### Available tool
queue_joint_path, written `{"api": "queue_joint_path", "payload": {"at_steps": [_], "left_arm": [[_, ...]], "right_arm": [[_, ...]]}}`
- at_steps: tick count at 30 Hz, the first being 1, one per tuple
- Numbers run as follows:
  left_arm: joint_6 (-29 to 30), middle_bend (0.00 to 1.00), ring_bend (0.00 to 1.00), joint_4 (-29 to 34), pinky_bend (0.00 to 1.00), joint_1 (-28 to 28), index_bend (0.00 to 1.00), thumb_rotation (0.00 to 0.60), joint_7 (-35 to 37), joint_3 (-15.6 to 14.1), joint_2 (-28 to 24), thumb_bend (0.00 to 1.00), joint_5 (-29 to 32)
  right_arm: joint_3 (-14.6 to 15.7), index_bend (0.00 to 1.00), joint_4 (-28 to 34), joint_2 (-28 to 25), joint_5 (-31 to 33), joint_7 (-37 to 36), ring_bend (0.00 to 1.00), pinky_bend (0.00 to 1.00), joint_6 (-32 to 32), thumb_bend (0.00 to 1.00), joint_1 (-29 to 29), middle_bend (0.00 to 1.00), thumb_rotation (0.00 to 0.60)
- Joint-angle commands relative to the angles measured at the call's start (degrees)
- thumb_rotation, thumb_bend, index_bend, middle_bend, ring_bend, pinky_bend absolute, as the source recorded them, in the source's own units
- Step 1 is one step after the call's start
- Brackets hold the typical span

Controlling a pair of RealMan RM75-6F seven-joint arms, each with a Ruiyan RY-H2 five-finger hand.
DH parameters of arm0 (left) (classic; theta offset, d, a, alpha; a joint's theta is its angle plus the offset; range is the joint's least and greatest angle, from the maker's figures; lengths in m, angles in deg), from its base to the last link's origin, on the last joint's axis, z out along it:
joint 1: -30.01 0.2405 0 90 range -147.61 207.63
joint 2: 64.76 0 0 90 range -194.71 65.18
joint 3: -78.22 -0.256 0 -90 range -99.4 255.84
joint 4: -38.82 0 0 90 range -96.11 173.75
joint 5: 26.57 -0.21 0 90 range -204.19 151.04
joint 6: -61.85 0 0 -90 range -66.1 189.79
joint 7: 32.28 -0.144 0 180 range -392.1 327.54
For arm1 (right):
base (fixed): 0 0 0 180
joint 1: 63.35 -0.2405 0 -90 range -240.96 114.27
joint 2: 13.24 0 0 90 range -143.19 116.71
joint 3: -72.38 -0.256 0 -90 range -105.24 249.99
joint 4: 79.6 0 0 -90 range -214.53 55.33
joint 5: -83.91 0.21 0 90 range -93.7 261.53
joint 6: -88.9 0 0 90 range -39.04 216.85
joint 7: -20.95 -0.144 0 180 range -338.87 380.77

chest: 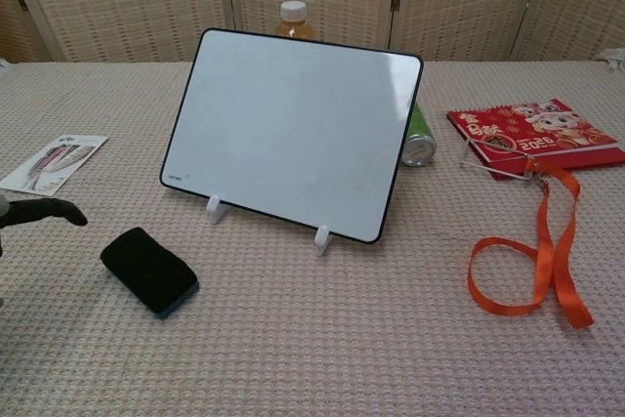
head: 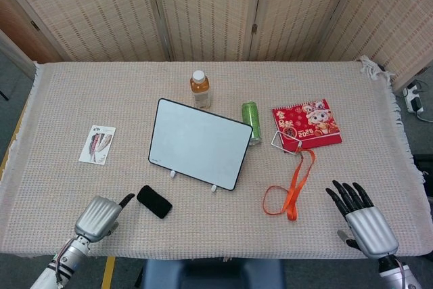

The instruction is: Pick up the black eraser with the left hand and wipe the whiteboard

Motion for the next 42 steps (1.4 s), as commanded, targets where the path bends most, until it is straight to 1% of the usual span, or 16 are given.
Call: {"api": "queue_joint_path", "payload": {"at_steps": [1, 4, 7, 16, 20, 27, 31, 34, 39, 42], "left_arm": [[-3.54, 1.00, 0.90, 1.04, 0.97, -4.02, 0.23, 0.600, -4.14, 2.56, 2.24, 0.33, 5.02], [-4.49, 1.00, 0.90, 0.38, 0.97, -6.14, 0.23, 0.600, -6.79, 3.39, 3.98, 0.34, 7.61], [-5.19, 1.00, 0.90, -0.23, 0.97, -7.71, 0.24, 0.600, -7.23, 3.58, 5.30, 0.35, 8.99], [-6.14, 1.00, 0.91, -2.67, 0.98, -11.02, 0.27, 0.600, -9.56, 2.31, 8.30, 0.40, 13.01], [-6.03, 1.00, 0.92, -3.38, 0.99, -12.27, 0.30, 0.600, -10.38, 1.95, 9.18, 0.41, 15.18], [-5.57, 1.00, 0.92, -4.86, 0.99, -13.89, 0.36, 0.600, -9.87, 1.15, 10.68, 0.41, 16.14], [-5.34, 1.00, 0.92, -5.85, 0.99, -14.60, 0.41, 0.600, -8.84, 0.84, 11.31, 0.41, 16.13], [-4.82, 1.00, 0.93, -6.74, 1.00, -14.98, 0.47, 0.600, -7.62, 0.58, 11.79, 0.41, 15.33], [-2.65, 1.00, 0.96, -8.61, 1.00, -14.79, 0.65, 0.600, -4.26, 0.28, 12.75, 0.41, 11.64], [-0.45, 1.00, 0.97, -8.96, 1.00, -14.12, 0.71, 0.600, -1.62, 0.20, 12.59, 0.41, 9.03]], "right_arm": [[-0.27, 0.00, 0.08, -0.21, 0.50, -0.36, 0.00, 0.00, 0.39, 0.26, -0.32, 0.00, 0.600], [-0.45, 0.00, 0.15, -0.30, 1.01, -0.54, 0.00, 0.00, 0.77, 0.26, -0.56, 0.00, 0.600], [-0.44, 0.00, 0.24, -0.26, 1.25, -0.34, 0.00, 0.00, 1.08, 0.26, -0.70, 0.00, 0.600], [-0.30, 0.00, 0.37, -0.27, 1.15, -0.28, 0.00, 0.00, 0.78, 0.26, -0.63, 0.00, 0.600], [-0.30, 0.00, 0.38, -0.42, 1.17, -0.58, 0.00, 0.00, 0.64, 0.26, -0.65, 0.00, 0.600], [-0.22, 0.00, 0.37, -0.58, 1.00, -0.91, 0.00, 0.00, 0.42, 0.26, -0.65, 0.00, 0.600], [-0.23, 0.00, 0.35, -0.59, 1.06, -0.97, 0.00, 0.00, 0.35, 0.26, -0.64, 0.00, 0.600], [-0.24, 0.00, 0.36, -0.61, 1.11, -0.97, 0.00, 0.00, 0.40, 0.26, -0.69, 0.00, 0.600], [-0.24, 0.00, 0.34, -0.58, 1.15, -0.94, 0.00, 0.00, 0.40, 0.26, -0.71, 0.00, 0.600], [-0.20, 0.00, 0.34, -0.55, 1.12, -0.88, 0.00, 0.00, 0.35, 0.26, -0.68, 0.00, 0.600]]}}
